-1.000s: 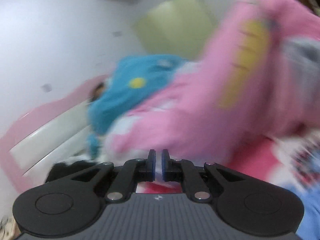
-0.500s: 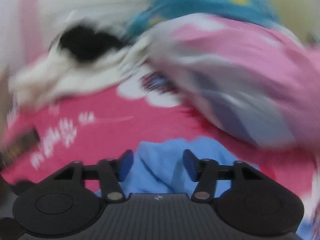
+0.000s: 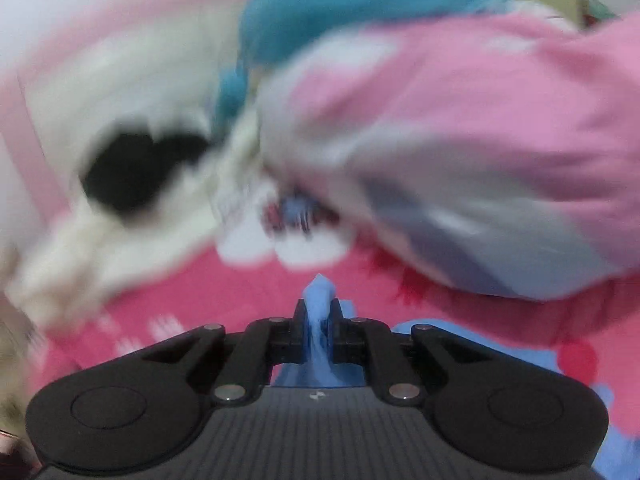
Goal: Fold clothes
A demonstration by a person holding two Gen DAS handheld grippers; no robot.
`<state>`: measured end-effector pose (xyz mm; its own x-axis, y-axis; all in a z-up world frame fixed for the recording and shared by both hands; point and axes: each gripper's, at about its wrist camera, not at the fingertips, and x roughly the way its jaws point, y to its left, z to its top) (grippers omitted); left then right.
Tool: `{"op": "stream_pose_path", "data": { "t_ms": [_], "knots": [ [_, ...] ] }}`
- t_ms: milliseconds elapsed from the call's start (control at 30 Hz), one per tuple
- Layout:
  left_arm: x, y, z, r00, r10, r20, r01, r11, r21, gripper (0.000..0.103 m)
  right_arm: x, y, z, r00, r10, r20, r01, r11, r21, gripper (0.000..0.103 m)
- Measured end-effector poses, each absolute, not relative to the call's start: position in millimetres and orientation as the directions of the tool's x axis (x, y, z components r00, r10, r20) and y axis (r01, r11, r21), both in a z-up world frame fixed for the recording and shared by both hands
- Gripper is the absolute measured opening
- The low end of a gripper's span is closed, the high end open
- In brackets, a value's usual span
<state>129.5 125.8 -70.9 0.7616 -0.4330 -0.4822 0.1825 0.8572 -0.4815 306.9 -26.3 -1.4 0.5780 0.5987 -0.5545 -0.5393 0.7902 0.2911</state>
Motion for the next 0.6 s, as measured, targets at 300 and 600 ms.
{"op": "stream_pose_path", "data": {
  "t_ms": [300, 600],
  "knots": [
    [130, 119, -69, 0.757, -0.424, -0.497, 0.197, 0.874, -0.444, 0.04, 229, -158, -68, 0.682, 0.413, -0.604, -0.092, 0.867, 0.489, 0.036],
    [133, 119, -70, 0.751, -0.424, -0.506, 0.187, 0.872, -0.453, 0.04, 240, -171, -49, 0.707, 0.351, -0.614, -0.019, 0.877, 0.48, 0.058]
  ]
}}
